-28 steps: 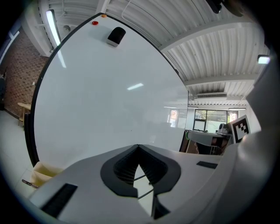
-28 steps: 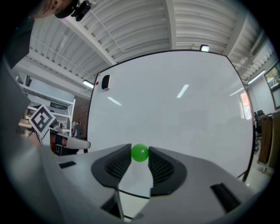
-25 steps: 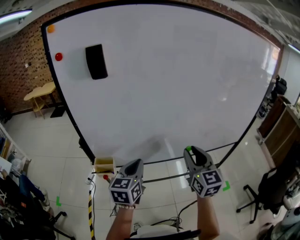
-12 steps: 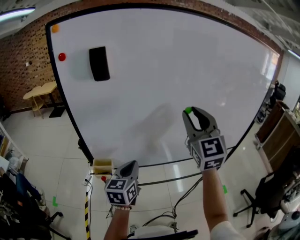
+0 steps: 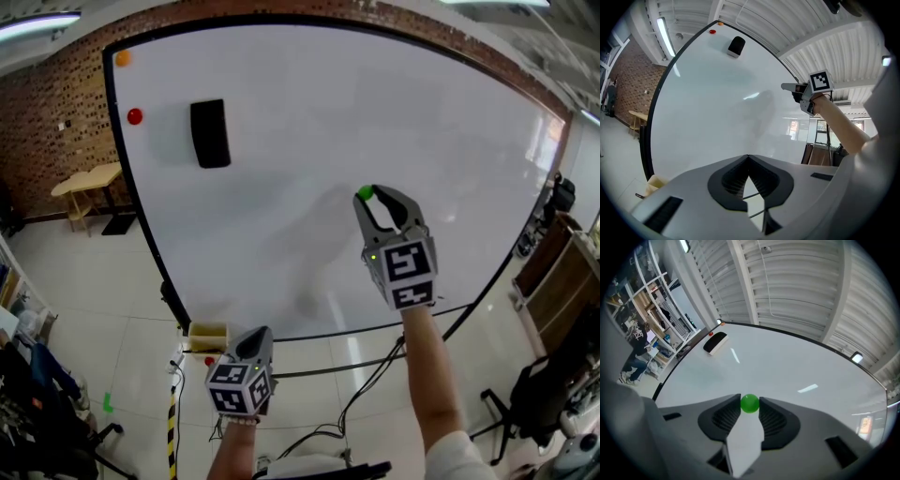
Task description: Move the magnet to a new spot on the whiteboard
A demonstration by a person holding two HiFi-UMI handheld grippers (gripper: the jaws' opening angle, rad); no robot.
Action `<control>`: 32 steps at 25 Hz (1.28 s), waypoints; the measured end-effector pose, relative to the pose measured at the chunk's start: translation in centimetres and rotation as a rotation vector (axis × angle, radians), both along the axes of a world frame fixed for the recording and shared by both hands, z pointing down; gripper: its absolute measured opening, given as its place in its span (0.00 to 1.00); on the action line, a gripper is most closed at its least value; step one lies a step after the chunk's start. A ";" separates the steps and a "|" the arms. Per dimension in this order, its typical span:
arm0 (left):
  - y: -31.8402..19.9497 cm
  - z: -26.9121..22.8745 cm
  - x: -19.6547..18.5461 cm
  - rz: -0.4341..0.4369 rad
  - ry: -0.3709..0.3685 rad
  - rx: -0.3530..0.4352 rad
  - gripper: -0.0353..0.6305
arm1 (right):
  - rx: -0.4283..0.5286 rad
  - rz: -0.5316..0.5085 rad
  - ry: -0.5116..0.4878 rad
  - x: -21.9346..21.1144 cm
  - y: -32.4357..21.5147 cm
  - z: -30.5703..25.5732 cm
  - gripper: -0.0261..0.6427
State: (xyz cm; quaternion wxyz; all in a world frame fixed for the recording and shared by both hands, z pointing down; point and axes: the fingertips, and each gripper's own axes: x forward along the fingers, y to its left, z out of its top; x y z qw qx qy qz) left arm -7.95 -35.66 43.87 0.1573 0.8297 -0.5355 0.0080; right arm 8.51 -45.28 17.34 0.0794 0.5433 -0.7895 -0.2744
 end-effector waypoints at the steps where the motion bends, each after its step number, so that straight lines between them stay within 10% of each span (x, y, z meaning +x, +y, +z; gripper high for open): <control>1: -0.1 0.0 -0.2 -0.004 0.000 -0.001 0.05 | -0.002 -0.002 0.005 -0.3 -0.4 0.0 0.24; 32: -1.4 1.1 -2.7 -0.014 0.013 -0.019 0.05 | -0.009 0.090 0.096 -3.1 -4.6 1.3 0.30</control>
